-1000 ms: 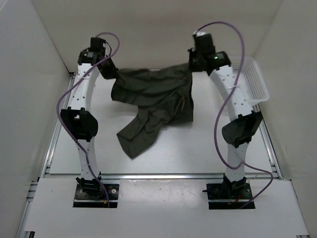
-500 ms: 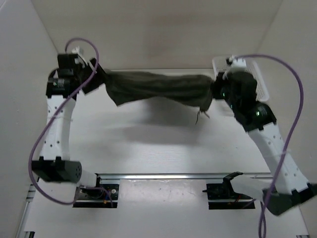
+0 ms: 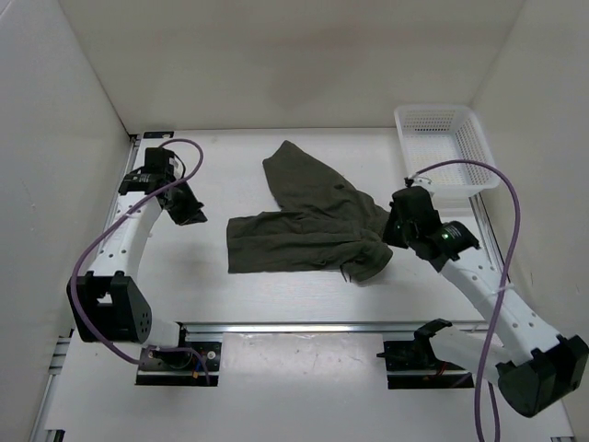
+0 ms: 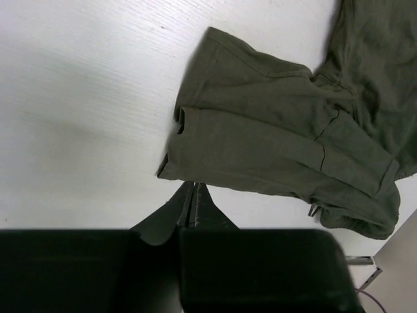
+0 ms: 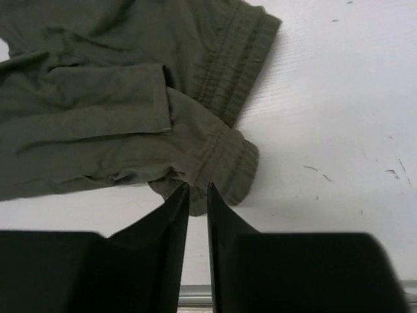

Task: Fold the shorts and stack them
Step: Flatten the shorts out

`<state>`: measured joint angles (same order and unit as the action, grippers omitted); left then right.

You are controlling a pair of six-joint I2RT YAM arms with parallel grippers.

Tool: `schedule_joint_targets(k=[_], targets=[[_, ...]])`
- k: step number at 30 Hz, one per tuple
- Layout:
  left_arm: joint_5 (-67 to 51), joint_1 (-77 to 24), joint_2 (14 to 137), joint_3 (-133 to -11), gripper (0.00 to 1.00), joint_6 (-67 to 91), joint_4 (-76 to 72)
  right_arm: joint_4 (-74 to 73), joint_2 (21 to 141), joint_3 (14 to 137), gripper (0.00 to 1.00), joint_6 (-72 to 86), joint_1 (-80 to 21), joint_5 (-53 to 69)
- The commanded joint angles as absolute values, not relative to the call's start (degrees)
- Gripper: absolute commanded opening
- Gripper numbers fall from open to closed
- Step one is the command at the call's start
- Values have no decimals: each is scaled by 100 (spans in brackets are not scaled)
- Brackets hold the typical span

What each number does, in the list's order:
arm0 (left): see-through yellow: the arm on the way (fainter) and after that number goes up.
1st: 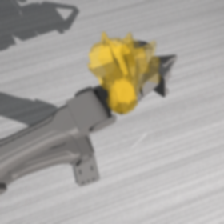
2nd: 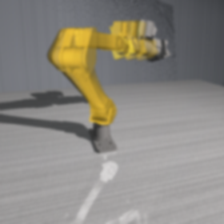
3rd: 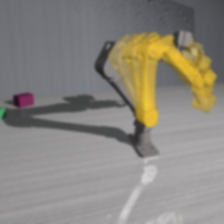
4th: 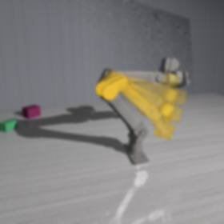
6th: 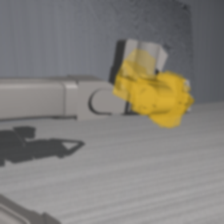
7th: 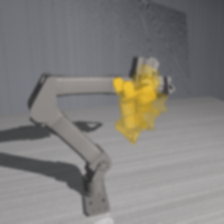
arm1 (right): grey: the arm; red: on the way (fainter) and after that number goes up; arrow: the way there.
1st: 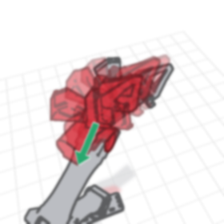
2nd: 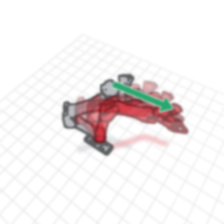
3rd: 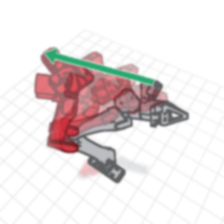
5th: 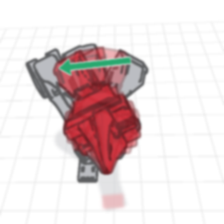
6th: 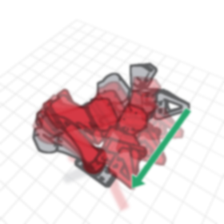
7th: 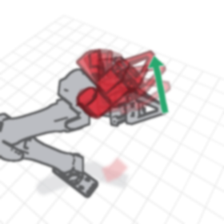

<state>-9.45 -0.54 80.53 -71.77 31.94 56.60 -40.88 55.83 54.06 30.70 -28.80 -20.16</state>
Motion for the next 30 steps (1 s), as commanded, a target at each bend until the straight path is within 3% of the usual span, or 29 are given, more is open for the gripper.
schedule_joint_targets(k=[1, 3, 4, 6, 7, 8, 11, 12, 16, 26, 29, 30], targets=[[-862, -167, 8217, -7234, 10, 3313, 5642, -4122, 6072, 5739, 7, 3665, -2909, -1365], [-861, -167, 8288, -6866, 21, 3453, 5643, -4411, 6441, 5810, 7, 4077, -2909, -1267], [-861, -167, 8288, -6716, 46, 3454, 5590, -4412, 6529, 5862, 7, 4183, -2909, -1153], [-1315, -219, 8341, -6233, 80, 3603, 5406, -4518, 6740, 5714, 16, 4307, -2726, -277], [-1431, -220, 8341, -6075, 90, 3604, 5292, -4431, 6802, 5617, 20, 4368, -2620, 119], [-1511, -333, 8402, -5934, 95, 3699, 5187, -4221, 6855, 5494, 31, 4455, -2463, 454], [-1626, -518, 8674, -5669, 95, 3832, 4878, -3860, 6733, 4994, 72, 4956, -2295, 1184], [-1626, -640, 8831, -5599, 95, 3893, 4791, -3806, 6732, 4931, 77, 5088, -2233, 1282], [-1521, -835, 9131, -5494, 100, 4017, 4615, -3744, 6663, 4660, 78, 5579, -1777, 1686], [-1328, -1187, 9800, -5616, 99, 4122, 4438, -3410, 6557, 4131, 78, 6170, -599, 2426], [-1327, -1300, 9949, -5678, 81, 4175, 4377, -3341, 6557, 4079, 78, 6170, -282, 2505], [-1327, -1301, 10001, -5730, 68, 4175, 4377, -3340, 6557, 4078, 78, 6170, -229, 2505]])
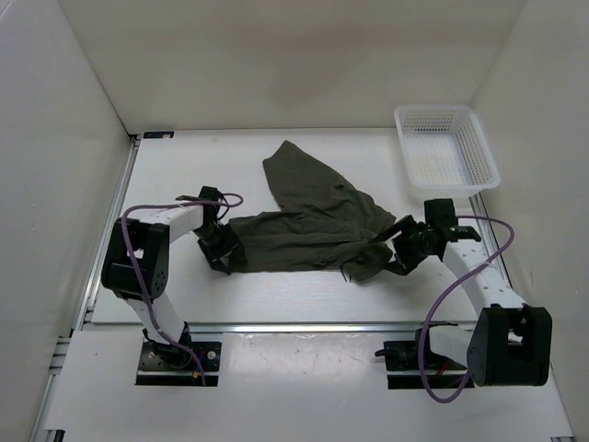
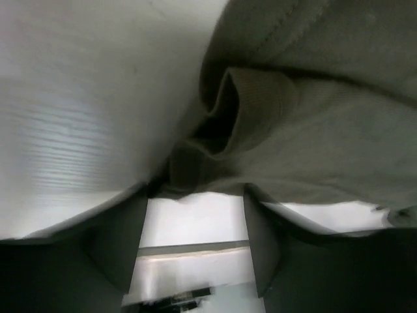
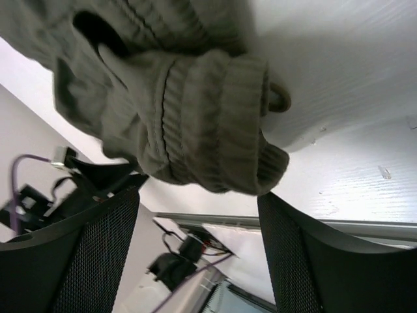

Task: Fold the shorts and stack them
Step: Flatten the shorts out

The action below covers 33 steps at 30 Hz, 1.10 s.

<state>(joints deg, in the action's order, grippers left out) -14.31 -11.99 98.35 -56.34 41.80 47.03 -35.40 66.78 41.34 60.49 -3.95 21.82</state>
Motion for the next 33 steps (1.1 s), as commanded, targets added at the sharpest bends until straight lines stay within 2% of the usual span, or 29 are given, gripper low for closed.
schedule_joint_targets(k=[1, 2, 3, 6, 7, 9, 12, 13, 19, 23, 27, 33], targets=[[-1258, -1353, 10002, -5783, 35, 4175, 4377, -3262, 6635, 4078, 77, 6170, -159, 2453], [-1257, -1354, 10002, -5783, 20, 4175, 4377, -3200, 6688, 4078, 77, 6170, -158, 2452], [-1257, -1354, 10002, -5844, 10, 4175, 4377, -3130, 6862, 4078, 74, 6170, -158, 2452], [-1310, -1354, 10002, -6002, 10, 4175, 4377, -2936, 7258, 4078, 60, 6231, -158, 2593], [-1379, -1354, 10002, -6055, 10, 4175, 4377, -2936, 7329, 4078, 46, 6231, -158, 2532], [-1380, -1354, 9862, -6240, 10, 4175, 4430, -2813, 7540, 4279, 37, 6231, -158, 2339], [-1240, -1354, 9809, -6670, 10, 4175, 4736, -2865, 7971, 4831, 12, 6022, -158, 2198], [-1170, -1354, 9809, -6801, 10, 4123, 4911, -2865, 8172, 4999, 0, 5968, -158, 2041], [-1055, -1161, 9914, -8312, 10, 3964, 5711, -3391, 8850, 6833, 0, 5529, -210, 1486], [-1055, -1046, 9914, -9140, 10, 3841, 6037, -3559, 8798, 7294, 0, 5213, -377, 1266], [-1055, -1046, 9633, -8992, 10, 3841, 6038, -3831, 8395, 6989, 0, 4983, -781, 845], [-1204, -1098, 8816, -7464, 10, 3841, 5827, -4060, 7165, 5363, 0, 4983, -1274, 12]])
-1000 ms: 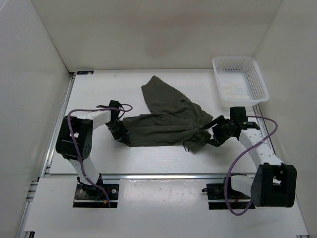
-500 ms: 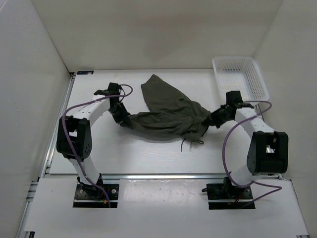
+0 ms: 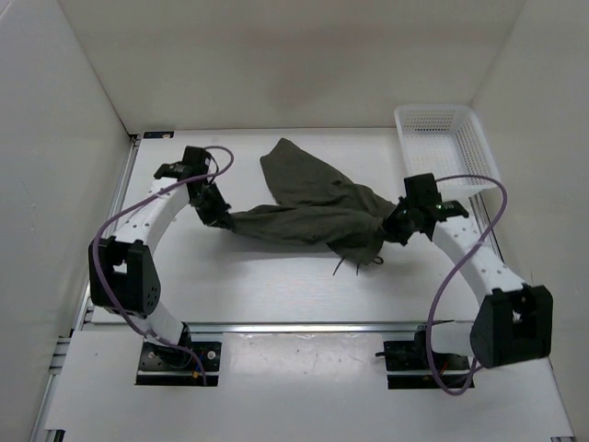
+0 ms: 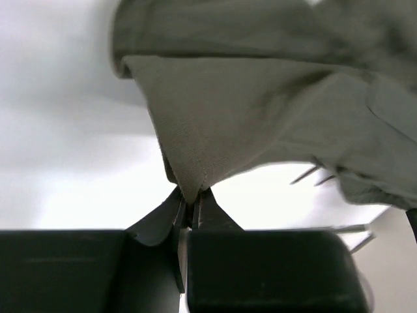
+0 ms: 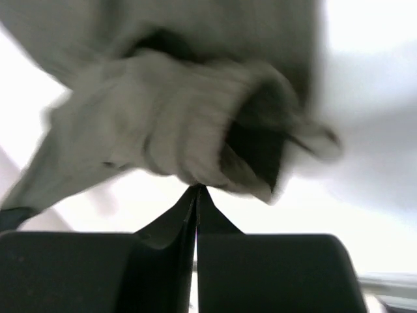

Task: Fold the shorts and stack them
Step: Flatten the shorts out

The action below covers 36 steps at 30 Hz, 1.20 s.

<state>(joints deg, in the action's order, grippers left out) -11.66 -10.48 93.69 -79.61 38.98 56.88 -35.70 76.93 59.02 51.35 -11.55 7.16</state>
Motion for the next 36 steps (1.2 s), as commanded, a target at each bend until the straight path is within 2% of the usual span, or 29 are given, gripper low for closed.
schedule_joint_targets(k=[1, 3, 7, 8, 14, 18, 22, 24, 31, 34, 36], targets=[[-1204, -1099, 8720, -7062, 10, 3841, 5758, -4200, 6815, 5205, 0, 4931, -1414, -244], [-1204, -1099, 8517, -6716, 10, 3841, 5678, -4420, 6532, 4879, 0, 4870, -1468, -710], [-1204, -1046, 8517, -6399, 10, 3841, 5555, -4562, 6205, 4816, 71, 4799, -1468, -547], [-1204, -1046, 8517, -6398, 10, 3841, 5555, -4562, 6205, 4816, 73, 4895, -1468, -380], [-1204, -1046, 8622, -6530, 10, 3841, 5502, -3914, 6424, 4747, 74, 6115, -1468, 1375], [-1204, -1098, 8569, -6530, 10, 3841, 5502, -3823, 6574, 4632, 75, 6600, -1468, 1941], [-1204, -1099, 8517, -6530, 10, 3841, 5502, -3823, 6521, 4887, 75, 6793, -1643, 1926], [-1204, -1099, 8517, -6530, 10, 3841, 5502, -3754, 6521, 5035, 79, 6872, -1644, 1846], [-1151, -1099, 8402, -6469, 10, 3841, 5502, -3507, 7337, 5273, 80, 7101, -1644, 1346], [-1151, -1099, 8350, -6469, 10, 3841, 5502, -3323, 7707, 5326, 71, 7032, -1644, 1002], [-1151, -1099, 8350, -6469, 10, 3841, 5502, -3322, 7970, 5466, 45, 6979, -1644, 809]])
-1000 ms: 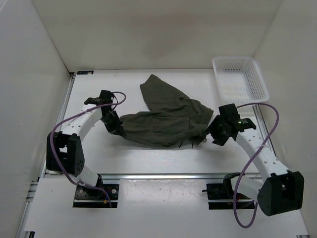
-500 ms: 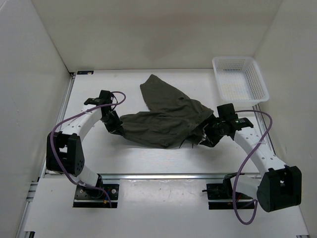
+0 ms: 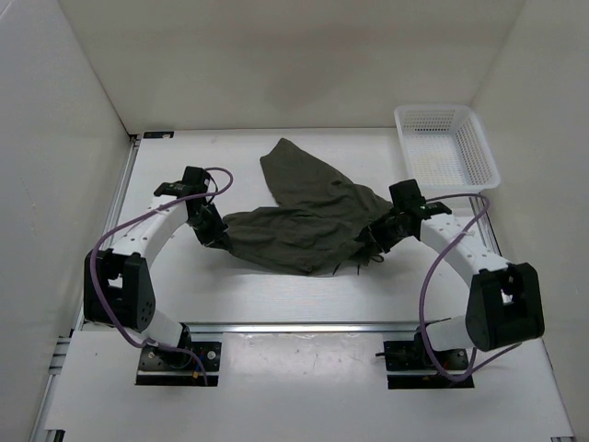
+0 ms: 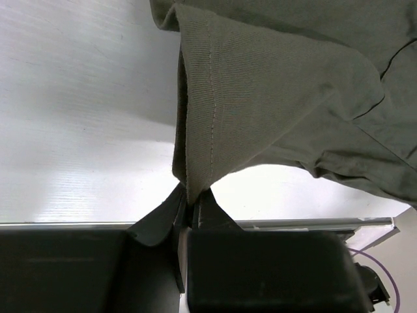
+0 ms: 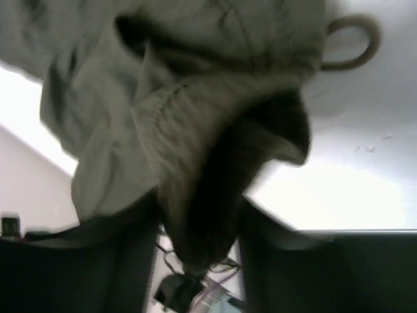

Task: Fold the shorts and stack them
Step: Flatten the shorts out

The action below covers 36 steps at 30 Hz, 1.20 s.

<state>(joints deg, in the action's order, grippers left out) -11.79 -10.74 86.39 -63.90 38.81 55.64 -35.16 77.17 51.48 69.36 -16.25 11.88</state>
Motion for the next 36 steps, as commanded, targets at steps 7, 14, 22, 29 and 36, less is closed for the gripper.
schedule_joint_targets(k=[7, 14, 22, 29, 36], targets=[[-1160, -888, 9121, -7977, 10, 3771, 5677, -3506, 8928, 7185, 0, 6137, -1073, 597], [-1441, -528, 10783, -12955, 10, 3586, 6837, -3771, 10433, 11888, 0, 4335, -659, 1467], [-1442, -413, 9547, -11904, 10, 3472, 6065, -3516, 9354, 10981, 0, 2762, -835, 1397], [-749, -361, 7771, -8125, 10, 3514, 5704, -3120, 7343, 6979, 0, 2294, -1449, 1055], [-826, -360, 6944, -5548, 10, 4017, 5396, -3427, 5715, 4247, 0, 3444, -1564, 615]])
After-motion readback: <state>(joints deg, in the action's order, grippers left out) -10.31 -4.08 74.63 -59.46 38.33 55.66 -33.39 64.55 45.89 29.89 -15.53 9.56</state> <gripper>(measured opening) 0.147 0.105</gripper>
